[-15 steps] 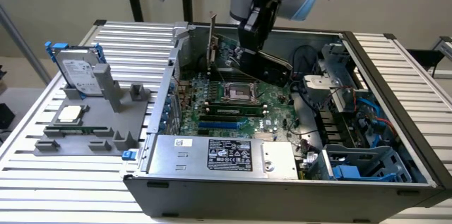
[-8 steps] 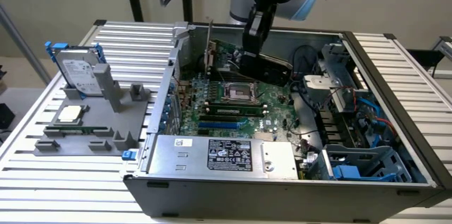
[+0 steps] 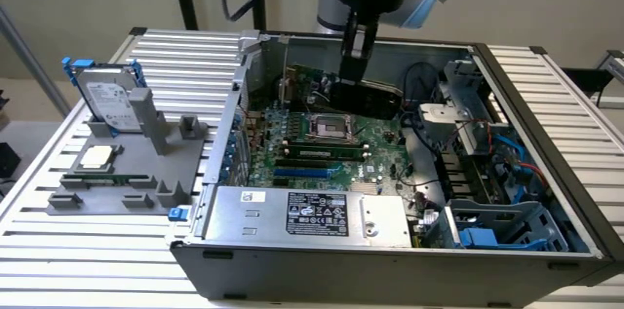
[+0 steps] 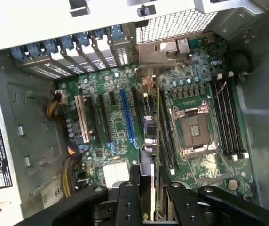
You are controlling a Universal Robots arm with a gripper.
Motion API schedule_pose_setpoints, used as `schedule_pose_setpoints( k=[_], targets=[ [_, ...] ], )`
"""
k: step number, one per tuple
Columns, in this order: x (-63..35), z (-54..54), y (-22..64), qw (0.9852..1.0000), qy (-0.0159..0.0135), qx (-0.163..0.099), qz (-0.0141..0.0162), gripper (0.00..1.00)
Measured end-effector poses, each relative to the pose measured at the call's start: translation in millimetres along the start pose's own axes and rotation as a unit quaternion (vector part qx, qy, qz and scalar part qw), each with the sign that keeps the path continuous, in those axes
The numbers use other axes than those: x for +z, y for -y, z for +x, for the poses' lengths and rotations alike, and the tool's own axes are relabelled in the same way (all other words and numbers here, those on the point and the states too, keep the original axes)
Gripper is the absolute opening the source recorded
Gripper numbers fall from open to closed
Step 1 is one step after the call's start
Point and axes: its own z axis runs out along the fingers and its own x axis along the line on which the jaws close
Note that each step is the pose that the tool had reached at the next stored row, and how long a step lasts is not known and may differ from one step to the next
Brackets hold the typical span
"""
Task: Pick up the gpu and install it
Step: 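Insert the gpu into the slot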
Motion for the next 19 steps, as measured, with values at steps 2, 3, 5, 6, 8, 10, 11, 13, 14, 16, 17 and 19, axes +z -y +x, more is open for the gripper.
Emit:
schedule_pose_setpoints(
  k=[2,3,5,6,8,10,11,13,14,16,17,19],
  targets=[
    [3.1,0.1,-0.5,0.9999,-0.0002,-0.017,0.0000,0.27],
    [4.7,0.2,-0.8,0.9997,0.0001,-0.024,-0.0002,0.27],
    [7.8,1.1,-1.9,0.9994,0.0019,-0.034,-0.0005,0.27],
    [9.0,2.5,-1.9,0.9993,0.0025,-0.036,-0.0007,0.27],
    [12.0,5.6,-2.9,0.9993,0.0030,-0.038,-0.0008,0.27],
    [15.2,8.8,-5.2,0.9993,0.0030,-0.038,-0.0008,0.27],
    [16.8,10.4,-6.2,0.9993,0.0031,-0.038,-0.0008,0.27],
    [19.6,14.6,-6.6,0.9992,0.0030,-0.039,-0.0010,0.27],
    [20.9,17.1,-6.3,0.9992,0.0032,-0.039,-0.0011,0.27],
    [23.4,22.1,-5.7,0.9992,0.0035,-0.040,-0.0012,0.27],
    [24.9,24.3,-5.8,0.9992,0.0037,-0.041,-0.0011,0.27],
    [28.7,27.3,-8.9,0.9992,0.0040,-0.041,-0.0011,0.27]
  ],
)
